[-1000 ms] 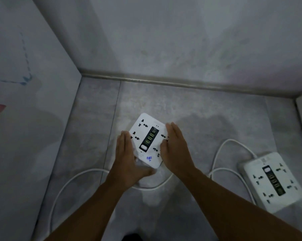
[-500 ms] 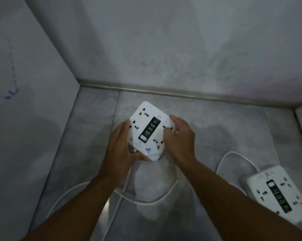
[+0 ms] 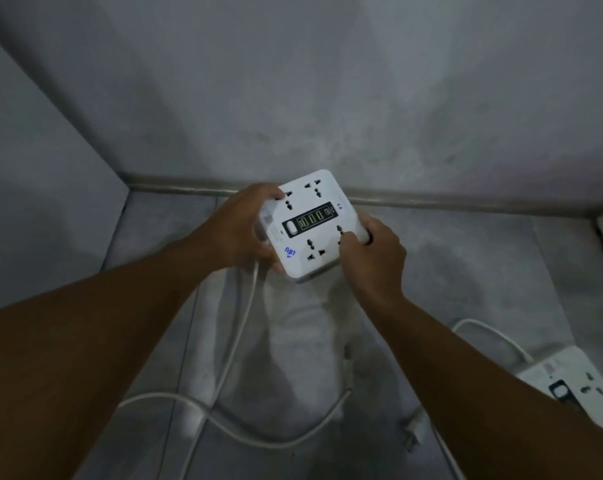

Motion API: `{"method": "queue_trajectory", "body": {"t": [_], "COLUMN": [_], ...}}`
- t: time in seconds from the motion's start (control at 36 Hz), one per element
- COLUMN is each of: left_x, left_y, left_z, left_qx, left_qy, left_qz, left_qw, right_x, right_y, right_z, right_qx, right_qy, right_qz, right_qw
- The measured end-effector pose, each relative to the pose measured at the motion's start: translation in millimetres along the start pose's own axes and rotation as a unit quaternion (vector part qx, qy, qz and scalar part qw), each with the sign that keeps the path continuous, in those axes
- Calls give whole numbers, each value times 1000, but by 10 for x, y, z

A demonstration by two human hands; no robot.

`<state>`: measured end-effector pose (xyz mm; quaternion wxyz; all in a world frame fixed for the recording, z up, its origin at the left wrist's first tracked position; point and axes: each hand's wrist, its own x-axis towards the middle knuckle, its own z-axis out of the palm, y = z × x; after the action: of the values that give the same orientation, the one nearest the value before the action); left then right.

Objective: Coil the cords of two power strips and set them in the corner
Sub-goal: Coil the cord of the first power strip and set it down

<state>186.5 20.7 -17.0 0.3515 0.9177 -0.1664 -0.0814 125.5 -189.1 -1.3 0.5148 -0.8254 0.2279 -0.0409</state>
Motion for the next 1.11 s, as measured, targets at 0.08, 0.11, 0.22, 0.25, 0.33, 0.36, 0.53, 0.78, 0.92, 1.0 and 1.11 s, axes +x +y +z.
{"method": "queue_trajectory", "body": {"t": [0.08, 0.11, 0.22, 0.25, 0.33, 0.36, 0.53, 0.78, 0.92, 1.0, 1.11], "left_x": [42, 50, 79, 82, 81, 77, -125, -667, -520, -461, -376], "left_y": [-113, -137, -191, -209, -249, -250, -294, 134, 182, 169, 85], "left_z": [101, 130, 216, 231, 259, 262, 264, 582, 787, 796, 719], "left_qx": [-12, -20, -54, -53, -38, -35, -2, 128, 193, 211, 256], "left_qy": [-30, -37, -62, -64, -58, -53, -19, 19, -1, -14, -37], "left_qz": [-16, -17, -13, -9, 5, 11, 36, 8, -41, -34, -2], "left_qw": [999, 999, 997, 996, 998, 998, 999, 991, 980, 977, 966], "right_x": [-1, -6, -13, -12, -12, -16, -83, -189, -178, -114, -31], "right_y": [104, 138, 241, 256, 287, 300, 463, 697, 770, 769, 712], "right_z": [12, 19, 66, 83, 118, 119, 103, 85, 45, 24, 22], "right_qx": [-8, -15, -40, -40, -43, -52, -103, -262, -326, -354, -381], "right_qy": [-9, -14, -35, -38, -43, -46, -83, -100, -159, -160, -162], "right_qz": [12, 6, -5, -5, -11, -17, -70, -275, -323, -343, -364], "right_qw": [1000, 1000, 999, 998, 998, 997, 989, 919, 874, 855, 835]}}
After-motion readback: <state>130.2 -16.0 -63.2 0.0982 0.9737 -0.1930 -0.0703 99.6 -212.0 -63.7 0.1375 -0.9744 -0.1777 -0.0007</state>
